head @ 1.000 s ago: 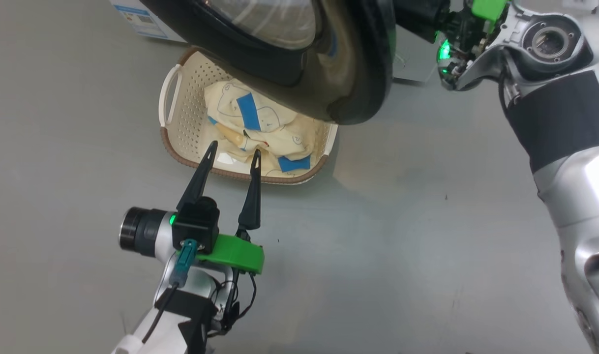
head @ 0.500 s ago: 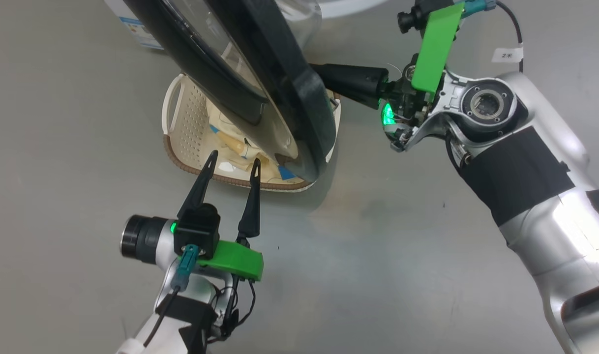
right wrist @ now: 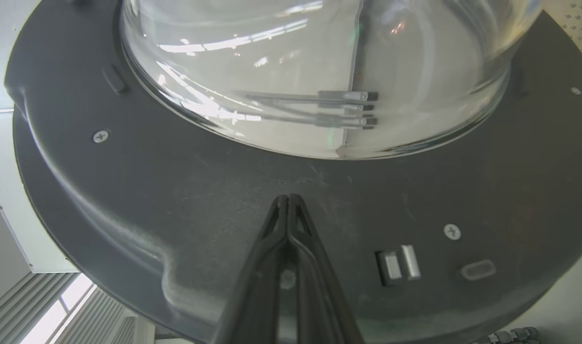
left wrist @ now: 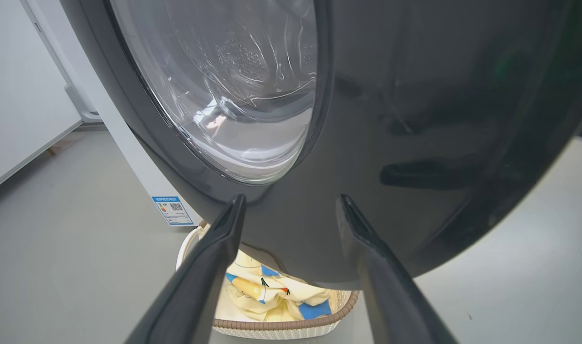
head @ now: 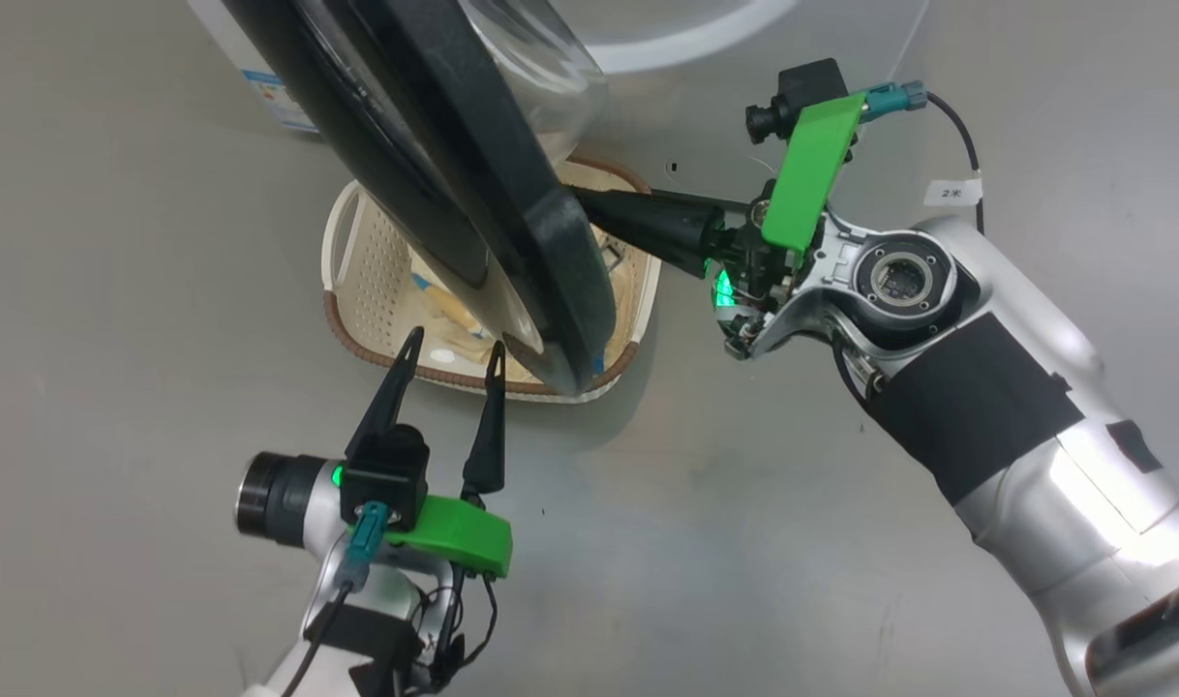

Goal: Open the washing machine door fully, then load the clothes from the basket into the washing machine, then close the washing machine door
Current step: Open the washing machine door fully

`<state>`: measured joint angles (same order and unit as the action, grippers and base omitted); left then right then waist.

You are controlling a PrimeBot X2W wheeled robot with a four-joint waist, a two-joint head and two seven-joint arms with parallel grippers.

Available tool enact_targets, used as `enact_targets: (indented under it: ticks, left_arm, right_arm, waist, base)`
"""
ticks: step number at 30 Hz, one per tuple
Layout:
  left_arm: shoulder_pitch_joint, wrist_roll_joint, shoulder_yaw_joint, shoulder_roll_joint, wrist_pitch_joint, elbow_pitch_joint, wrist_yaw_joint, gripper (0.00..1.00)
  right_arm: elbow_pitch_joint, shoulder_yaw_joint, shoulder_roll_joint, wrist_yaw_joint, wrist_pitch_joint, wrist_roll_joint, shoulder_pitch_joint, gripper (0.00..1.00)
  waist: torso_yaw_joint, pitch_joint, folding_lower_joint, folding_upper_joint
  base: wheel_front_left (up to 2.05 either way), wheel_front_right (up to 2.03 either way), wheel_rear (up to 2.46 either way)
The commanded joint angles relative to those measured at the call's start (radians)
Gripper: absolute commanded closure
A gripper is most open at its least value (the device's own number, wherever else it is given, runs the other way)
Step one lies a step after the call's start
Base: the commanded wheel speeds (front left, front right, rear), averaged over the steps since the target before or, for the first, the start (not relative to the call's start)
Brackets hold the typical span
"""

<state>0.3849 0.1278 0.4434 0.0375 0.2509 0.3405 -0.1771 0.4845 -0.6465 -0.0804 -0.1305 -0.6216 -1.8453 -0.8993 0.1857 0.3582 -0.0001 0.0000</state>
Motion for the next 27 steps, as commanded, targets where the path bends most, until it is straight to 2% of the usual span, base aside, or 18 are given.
enact_targets:
  ticks: [1, 9, 15, 16, 18, 19, 27]
  left_arm:
    - [0.001, 0.003, -0.039, 0.015, 0.011, -0.024, -0.002, 0.00]
    - [-0.004, 0.004, -0.057, 0.024, 0.011, -0.021, -0.002, 0.00]
    - [-0.010, 0.006, -0.073, 0.029, 0.011, -0.021, -0.005, 0.00]
    - [-0.011, 0.008, -0.080, 0.031, 0.011, -0.022, -0.008, 0.00]
    - [-0.015, 0.011, -0.093, 0.036, 0.011, -0.026, -0.012, 0.00]
    - [-0.018, 0.012, -0.097, 0.039, 0.011, -0.027, -0.013, 0.00]
    - [-0.039, 0.009, -0.112, 0.056, 0.011, -0.030, -0.013, 0.00]
  right_arm:
    - [-0.032, 0.007, 0.030, 0.000, 0.023, -0.011, 0.011, 1.00]
    - [-0.051, 0.080, 0.030, 0.000, 0.215, -0.022, 0.052, 1.00]
    - [-0.083, 0.166, -0.009, 0.000, 0.447, 0.087, 0.105, 1.00]
    - [-0.096, 0.175, -0.022, 0.000, 0.486, 0.114, 0.117, 0.76]
    - [-0.126, 0.189, -0.049, 0.000, 0.553, 0.166, 0.146, 0.03]
    - [-0.142, 0.196, -0.063, 0.000, 0.582, 0.187, 0.164, 0.00]
    - [-0.201, 0.228, -0.162, 0.000, 0.776, 0.362, 0.266, 0.00]
  waist:
    - [-0.002, -0.004, 0.0001, 0.0000]
    - [-0.016, -0.017, 0.0001, 0.0000]
    - [-0.029, -0.037, 0.0001, 0.0000]
    - [-0.033, -0.039, 0.0001, 0.0000]
    - [-0.041, -0.045, 0.0001, 0.0000]
    - [-0.045, -0.049, 0.0001, 0.0000]
    - [-0.077, -0.080, 0.0001, 0.0000]
  base:
    - [0.00, 0.00, 0.00]
    - [0.00, 0.00, 0.00]
    - [0.00, 0.00, 0.00]
    - [0.00, 0.00, 0.00]
    - [0.00, 0.00, 0.00]
    - [0.00, 0.00, 0.00]
    - [0.00, 0.00, 0.00]
